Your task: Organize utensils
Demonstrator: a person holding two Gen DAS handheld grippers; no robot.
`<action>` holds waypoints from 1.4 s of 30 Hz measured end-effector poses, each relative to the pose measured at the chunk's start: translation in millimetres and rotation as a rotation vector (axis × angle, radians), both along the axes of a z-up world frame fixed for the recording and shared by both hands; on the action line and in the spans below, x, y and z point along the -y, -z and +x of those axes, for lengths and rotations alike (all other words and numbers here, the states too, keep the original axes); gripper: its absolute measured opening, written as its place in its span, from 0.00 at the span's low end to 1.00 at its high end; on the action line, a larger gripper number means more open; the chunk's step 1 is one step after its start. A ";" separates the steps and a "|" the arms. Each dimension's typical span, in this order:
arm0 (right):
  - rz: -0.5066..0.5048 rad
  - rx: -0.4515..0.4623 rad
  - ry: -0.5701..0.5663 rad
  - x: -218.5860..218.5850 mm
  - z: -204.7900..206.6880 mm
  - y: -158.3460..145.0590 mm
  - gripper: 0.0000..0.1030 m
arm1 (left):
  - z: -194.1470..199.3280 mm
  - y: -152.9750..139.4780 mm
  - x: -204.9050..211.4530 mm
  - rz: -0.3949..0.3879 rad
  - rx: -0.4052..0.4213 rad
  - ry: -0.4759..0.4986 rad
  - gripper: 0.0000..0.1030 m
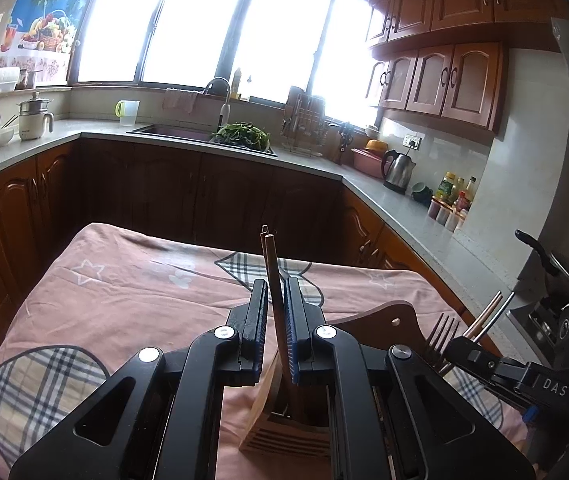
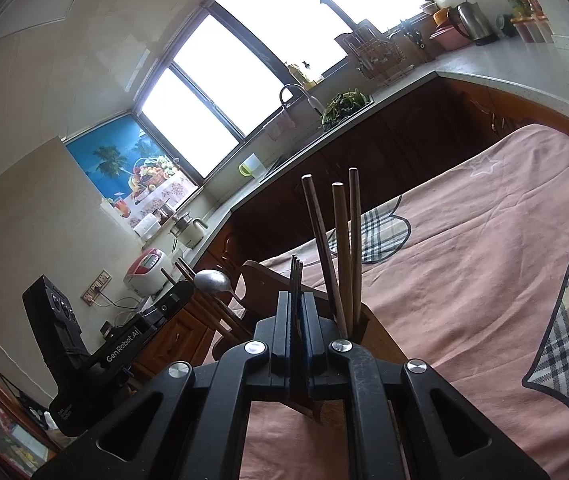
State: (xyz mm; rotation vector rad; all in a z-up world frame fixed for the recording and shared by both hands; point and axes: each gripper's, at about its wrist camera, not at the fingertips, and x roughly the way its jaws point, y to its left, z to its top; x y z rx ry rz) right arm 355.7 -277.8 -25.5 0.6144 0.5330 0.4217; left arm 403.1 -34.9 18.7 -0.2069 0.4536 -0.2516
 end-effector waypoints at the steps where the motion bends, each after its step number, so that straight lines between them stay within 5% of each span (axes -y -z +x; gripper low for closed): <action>1: 0.003 0.004 0.000 -0.1 -0.8 -1.2 0.07 | -1.5 -0.9 -1.0 -0.005 0.002 0.001 0.08; 3: 0.005 0.011 0.005 1.1 -2.6 -2.9 0.08 | -4.7 -2.5 -2.8 -0.010 0.004 0.002 0.14; 5: 0.005 0.018 0.010 1.8 -4.8 -5.3 0.08 | -8.4 -3.8 -4.9 -0.010 0.005 -0.008 0.36; 9: 0.011 0.027 0.016 4.0 -10.7 -9.7 0.09 | -17.4 -5.9 -10.4 -0.023 0.010 -0.015 0.45; 11: 0.011 0.034 0.019 4.5 -14.6 -12.6 0.11 | -22.6 -6.1 -13.1 -0.025 0.011 -0.028 0.60; 17: -0.002 0.067 0.027 2.6 -32.4 -23.3 0.34 | -38.4 -1.1 -27.4 -0.040 -0.024 -0.073 0.91; 22: -0.025 0.113 0.053 0.1 -54.6 -28.5 0.74 | -53.8 3.6 -40.1 -0.069 -0.062 -0.090 0.97; 25: -0.053 0.137 0.073 -1.0 -68.9 -30.0 0.89 | -66.2 7.0 -44.0 -0.063 -0.076 -0.099 0.99; 42: -0.156 0.138 0.124 -3.6 -137.7 -28.9 0.95 | -155.1 8.4 -48.5 0.016 -0.089 -0.095 1.00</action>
